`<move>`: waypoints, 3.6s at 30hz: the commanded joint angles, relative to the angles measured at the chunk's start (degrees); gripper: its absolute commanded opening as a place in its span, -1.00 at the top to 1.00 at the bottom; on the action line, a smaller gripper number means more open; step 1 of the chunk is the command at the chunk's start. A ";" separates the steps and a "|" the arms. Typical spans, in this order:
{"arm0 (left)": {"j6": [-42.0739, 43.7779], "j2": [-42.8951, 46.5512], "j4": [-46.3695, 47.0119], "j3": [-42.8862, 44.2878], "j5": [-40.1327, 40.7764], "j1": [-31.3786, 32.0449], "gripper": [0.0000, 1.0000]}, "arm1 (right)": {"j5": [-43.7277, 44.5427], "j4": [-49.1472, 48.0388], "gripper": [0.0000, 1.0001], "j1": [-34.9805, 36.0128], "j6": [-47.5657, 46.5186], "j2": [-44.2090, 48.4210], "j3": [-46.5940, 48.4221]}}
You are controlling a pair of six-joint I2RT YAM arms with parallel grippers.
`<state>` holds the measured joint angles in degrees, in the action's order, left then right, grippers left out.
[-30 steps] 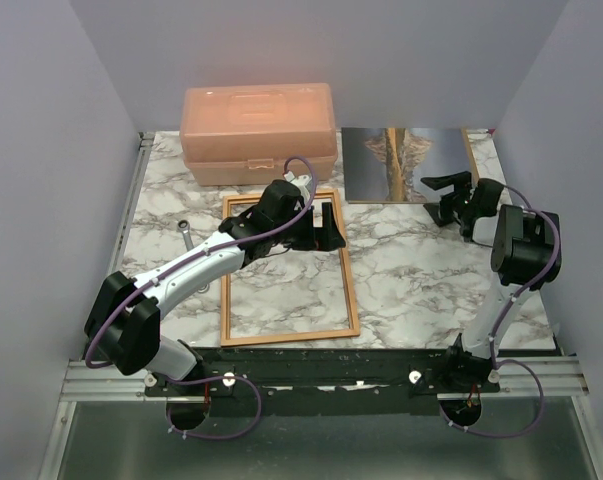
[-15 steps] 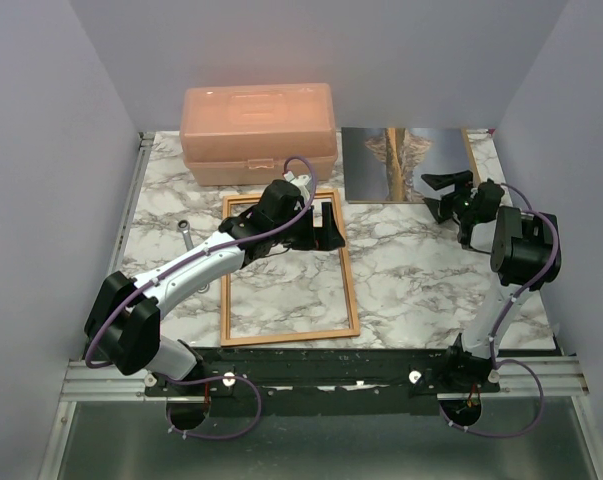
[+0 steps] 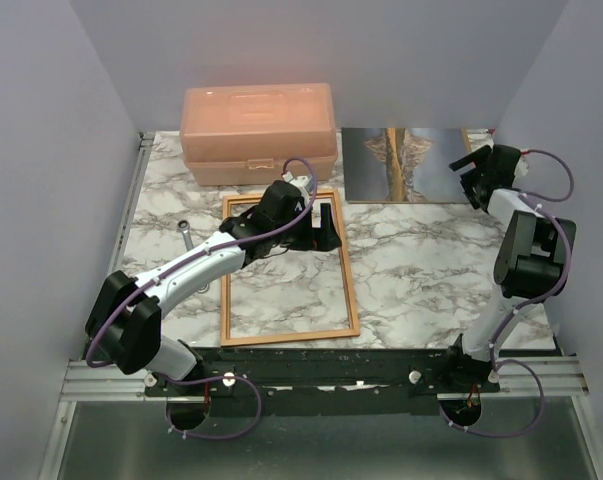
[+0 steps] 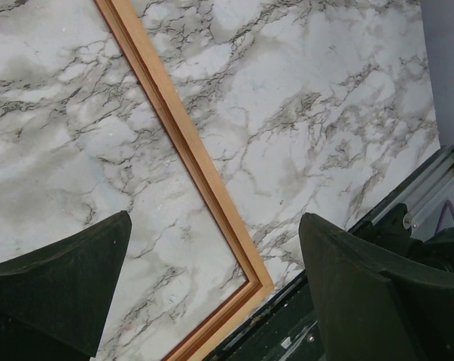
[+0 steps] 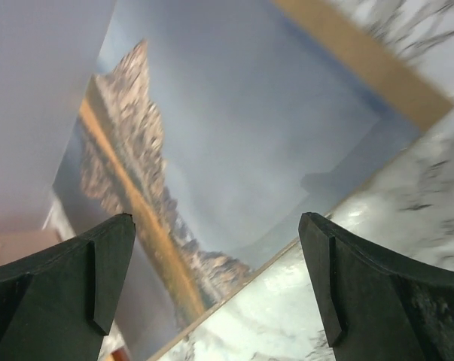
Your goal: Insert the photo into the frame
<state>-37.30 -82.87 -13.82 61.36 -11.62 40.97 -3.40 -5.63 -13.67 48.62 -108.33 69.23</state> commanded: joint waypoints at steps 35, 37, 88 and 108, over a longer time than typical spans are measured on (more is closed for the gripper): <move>0.74 -3.79 0.82 0.11 0.16 1.04 -0.92 | -3.69 13.39 -0.90 -7.38 -6.67 -15.29 9.40; 0.82 -3.33 0.73 -0.15 0.41 1.04 -0.92 | -4.14 12.55 -0.90 -7.36 -6.70 -12.12 6.18; 1.09 -3.86 0.89 -1.26 0.91 1.22 -0.92 | -29.38 -6.46 -0.50 -12.78 2.38 -5.57 -12.79; 0.95 -3.74 1.13 -1.43 0.72 1.22 -0.92 | -24.51 1.56 -0.62 -12.79 -3.11 5.51 -21.89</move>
<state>-36.62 -86.37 -13.37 60.03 -10.98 41.76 -28.38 -9.32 -27.18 47.31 -104.16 51.62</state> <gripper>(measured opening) 0.960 0.799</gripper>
